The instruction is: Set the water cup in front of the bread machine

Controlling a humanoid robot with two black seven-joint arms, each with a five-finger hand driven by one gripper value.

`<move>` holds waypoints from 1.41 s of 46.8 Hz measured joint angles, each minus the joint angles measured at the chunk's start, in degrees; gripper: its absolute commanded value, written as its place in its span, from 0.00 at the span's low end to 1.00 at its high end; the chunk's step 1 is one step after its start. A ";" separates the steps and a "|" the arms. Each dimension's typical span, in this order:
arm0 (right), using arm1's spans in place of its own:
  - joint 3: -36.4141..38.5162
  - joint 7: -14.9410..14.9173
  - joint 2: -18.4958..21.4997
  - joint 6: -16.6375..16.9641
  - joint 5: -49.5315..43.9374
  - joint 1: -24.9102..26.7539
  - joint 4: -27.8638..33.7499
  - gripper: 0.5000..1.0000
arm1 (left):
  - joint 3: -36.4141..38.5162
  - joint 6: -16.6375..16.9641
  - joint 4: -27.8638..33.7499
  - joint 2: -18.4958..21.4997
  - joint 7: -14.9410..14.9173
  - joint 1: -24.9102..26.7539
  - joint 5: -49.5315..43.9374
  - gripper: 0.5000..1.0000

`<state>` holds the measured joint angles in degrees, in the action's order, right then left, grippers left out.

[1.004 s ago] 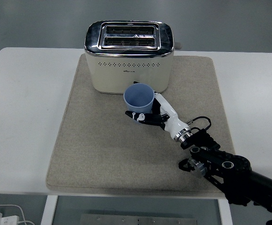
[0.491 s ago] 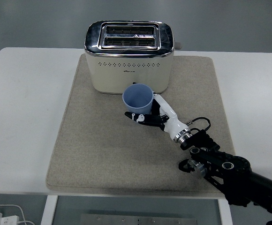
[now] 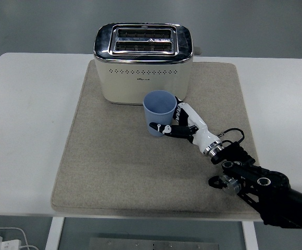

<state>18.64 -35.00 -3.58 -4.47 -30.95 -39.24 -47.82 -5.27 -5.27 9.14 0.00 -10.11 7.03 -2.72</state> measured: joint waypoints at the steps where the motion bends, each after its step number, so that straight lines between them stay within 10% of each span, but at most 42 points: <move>1: 0.00 0.00 -0.06 0.00 0.08 -0.03 0.00 0.86 | 0.00 0.00 0.00 0.00 0.00 0.00 0.00 1.00; 66: 0.89 0.00 -10.10 0.49 0.45 2.27 -7.88 0.86 | 0.00 0.00 0.00 0.00 0.00 0.00 0.00 1.00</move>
<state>19.53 -35.00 -13.68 -3.98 -30.49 -36.97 -55.70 -5.27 -5.27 9.14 0.00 -10.11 7.03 -2.72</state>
